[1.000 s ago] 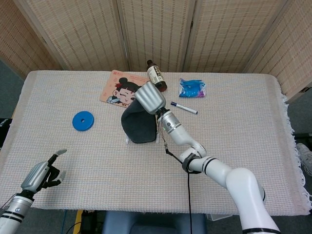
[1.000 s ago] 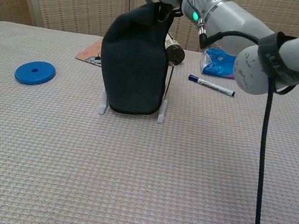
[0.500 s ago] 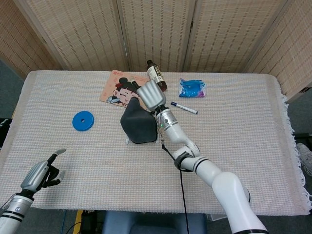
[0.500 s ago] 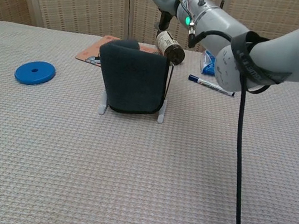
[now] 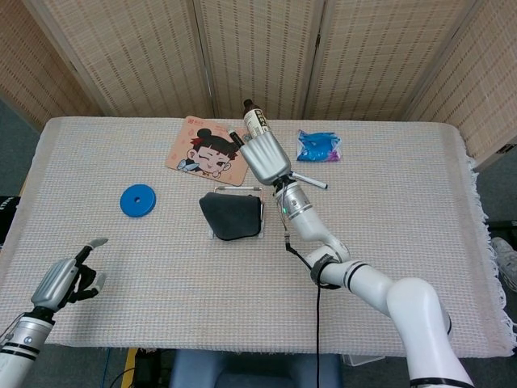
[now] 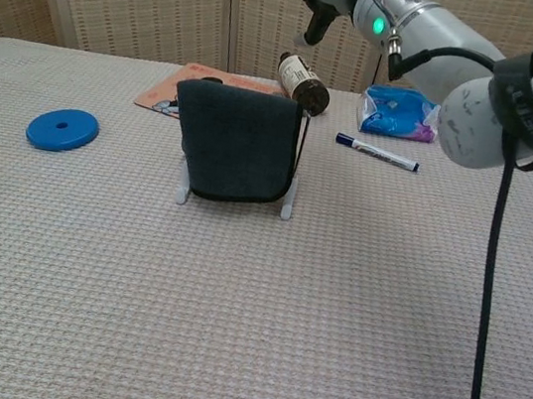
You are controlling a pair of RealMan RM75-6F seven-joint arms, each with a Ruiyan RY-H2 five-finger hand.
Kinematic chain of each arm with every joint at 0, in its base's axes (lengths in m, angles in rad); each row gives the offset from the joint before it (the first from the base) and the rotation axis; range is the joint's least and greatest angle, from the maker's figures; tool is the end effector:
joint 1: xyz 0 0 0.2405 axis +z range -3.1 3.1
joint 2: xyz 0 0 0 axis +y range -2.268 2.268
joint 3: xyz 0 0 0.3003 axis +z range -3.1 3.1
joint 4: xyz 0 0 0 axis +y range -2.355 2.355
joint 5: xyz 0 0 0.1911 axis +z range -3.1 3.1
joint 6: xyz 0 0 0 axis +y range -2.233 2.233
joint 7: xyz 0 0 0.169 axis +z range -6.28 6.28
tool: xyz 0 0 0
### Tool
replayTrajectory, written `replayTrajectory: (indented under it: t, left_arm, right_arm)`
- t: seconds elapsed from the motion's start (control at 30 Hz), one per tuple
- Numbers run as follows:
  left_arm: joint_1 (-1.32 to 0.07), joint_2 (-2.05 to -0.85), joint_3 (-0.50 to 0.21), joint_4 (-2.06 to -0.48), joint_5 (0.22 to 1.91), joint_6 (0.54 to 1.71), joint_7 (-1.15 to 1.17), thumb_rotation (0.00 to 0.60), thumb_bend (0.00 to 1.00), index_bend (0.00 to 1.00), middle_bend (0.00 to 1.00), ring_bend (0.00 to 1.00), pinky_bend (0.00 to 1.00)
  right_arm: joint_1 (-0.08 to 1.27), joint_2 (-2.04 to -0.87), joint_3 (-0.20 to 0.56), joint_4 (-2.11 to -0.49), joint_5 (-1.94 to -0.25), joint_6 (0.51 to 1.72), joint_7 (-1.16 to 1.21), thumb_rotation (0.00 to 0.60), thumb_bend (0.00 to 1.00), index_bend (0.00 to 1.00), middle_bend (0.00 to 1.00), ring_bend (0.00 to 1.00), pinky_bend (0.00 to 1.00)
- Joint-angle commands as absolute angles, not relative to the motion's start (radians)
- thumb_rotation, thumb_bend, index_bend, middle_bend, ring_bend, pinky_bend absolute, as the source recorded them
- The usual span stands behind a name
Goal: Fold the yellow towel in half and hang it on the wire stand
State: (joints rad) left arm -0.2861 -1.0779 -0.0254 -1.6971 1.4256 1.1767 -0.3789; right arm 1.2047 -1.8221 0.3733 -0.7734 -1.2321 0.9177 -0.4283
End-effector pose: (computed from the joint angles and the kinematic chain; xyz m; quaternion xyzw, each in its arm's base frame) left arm -0.3148 0.2603 0.1552 -0.5729 -0.5629 -0.4262 0.4164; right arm -0.0085 -0.5280 -0.0058 0.7357 -0.0986 0.4182 0.5236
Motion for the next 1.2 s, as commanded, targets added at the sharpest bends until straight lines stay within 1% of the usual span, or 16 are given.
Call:
replayTrajectory:
  t: [0.03, 0.07, 0.13, 0.23, 0.3, 0.37, 0.43, 0.57, 0.67, 0.73, 0.8, 0.9, 1.0, 1.1, 1.2]
  left_arm:
    - [-0.288, -1.086, -0.045, -1.689, 1.413, 1.198, -0.333, 0.6, 0.52, 0.17, 0.91, 0.76, 0.95]
    - [-0.289, -1.088, -0.05, -1.688, 1.407, 1.202, -0.322, 0.6, 0.52, 0.18, 0.9, 0.74, 0.93]
    - [-0.29, -1.094, -0.061, -1.682, 1.394, 1.212, -0.292, 0.6, 0.52, 0.2, 0.86, 0.7, 0.9]
    - [-0.287, -1.104, -0.074, -1.674, 1.376, 1.233, -0.237, 0.6, 0.52, 0.21, 0.8, 0.63, 0.86]
    - [-0.282, -1.108, -0.078, -1.672, 1.368, 1.248, -0.199, 0.6, 0.51, 0.22, 0.76, 0.58, 0.82]
    - [-0.274, -1.118, -0.084, -1.668, 1.361, 1.277, -0.139, 0.6, 0.51, 0.23, 0.72, 0.52, 0.76]
    - [-0.266, -1.135, -0.09, -1.662, 1.354, 1.311, -0.071, 0.6, 0.5, 0.24, 0.69, 0.5, 0.71]
    - [-0.252, -1.17, -0.098, -1.654, 1.352, 1.368, 0.026, 0.6, 0.48, 0.24, 0.63, 0.47, 0.62]
    - [-0.241, -1.191, -0.1, -1.65, 1.356, 1.402, 0.074, 0.6, 0.45, 0.25, 0.61, 0.46, 0.56]
    - [-0.236, -1.202, -0.099, -1.647, 1.361, 1.418, 0.107, 0.6, 0.43, 0.25, 0.59, 0.43, 0.53]
    - [-0.231, -1.211, -0.097, -1.646, 1.365, 1.43, 0.133, 0.6, 0.41, 0.25, 0.55, 0.39, 0.49]
    - [-0.222, -1.222, -0.09, -1.654, 1.373, 1.448, 0.174, 0.6, 0.4, 0.24, 0.49, 0.34, 0.45]
    - [-0.211, -1.23, -0.08, -1.665, 1.39, 1.466, 0.203, 0.6, 0.4, 0.24, 0.45, 0.31, 0.42]
    - [-0.198, -1.238, -0.069, -1.675, 1.407, 1.483, 0.214, 0.6, 0.4, 0.23, 0.44, 0.3, 0.41]
    - [-0.183, -1.244, -0.057, -1.684, 1.423, 1.502, 0.233, 0.6, 0.4, 0.23, 0.44, 0.3, 0.41]
  right_arm:
    - [1.02, -1.605, 0.312, -1.137, -1.235, 1.042, -0.487, 0.6, 0.34, 0.19, 0.84, 0.89, 1.0]
    - [0.992, -1.57, 0.303, -1.196, -1.229, 1.056, -0.5, 0.6, 0.35, 0.21, 0.83, 0.87, 1.0]
    - [0.931, -1.495, 0.28, -1.323, -1.217, 1.086, -0.518, 0.6, 0.37, 0.24, 0.79, 0.82, 0.94]
    - [0.849, -1.395, 0.237, -1.463, -1.219, 1.128, -0.524, 0.6, 0.38, 0.27, 0.73, 0.7, 0.77]
    - [0.801, -1.34, 0.208, -1.528, -1.229, 1.155, -0.516, 0.6, 0.39, 0.29, 0.66, 0.6, 0.64]
    - [0.743, -1.282, 0.175, -1.59, -1.249, 1.191, -0.487, 0.6, 0.39, 0.29, 0.61, 0.54, 0.57]
    - [0.688, -1.235, 0.145, -1.631, -1.273, 1.231, -0.448, 0.6, 0.39, 0.29, 0.57, 0.5, 0.56]
    - [0.59, -1.173, 0.089, -1.656, -1.318, 1.299, -0.377, 0.6, 0.39, 0.29, 0.5, 0.42, 0.53]
    - [0.521, -1.138, 0.054, -1.656, -1.348, 1.349, -0.315, 0.6, 0.39, 0.29, 0.48, 0.4, 0.51]
    - [0.474, -1.12, 0.031, -1.651, -1.371, 1.383, -0.264, 0.6, 0.39, 0.29, 0.47, 0.39, 0.5]
    - [0.438, -1.108, 0.012, -1.647, -1.387, 1.407, -0.231, 0.6, 0.39, 0.29, 0.46, 0.38, 0.49]
    - [0.372, -1.093, -0.014, -1.645, -1.4, 1.454, -0.194, 0.6, 0.39, 0.29, 0.45, 0.37, 0.49]
    - [0.313, -1.08, -0.039, -1.644, -1.411, 1.488, -0.149, 0.6, 0.39, 0.29, 0.43, 0.35, 0.46]
    - [0.255, -1.076, -0.054, -1.639, -1.411, 1.524, -0.11, 0.6, 0.39, 0.29, 0.41, 0.32, 0.43]
    - [0.208, -1.076, -0.062, -1.632, -1.416, 1.559, -0.091, 0.6, 0.39, 0.29, 0.39, 0.31, 0.42]
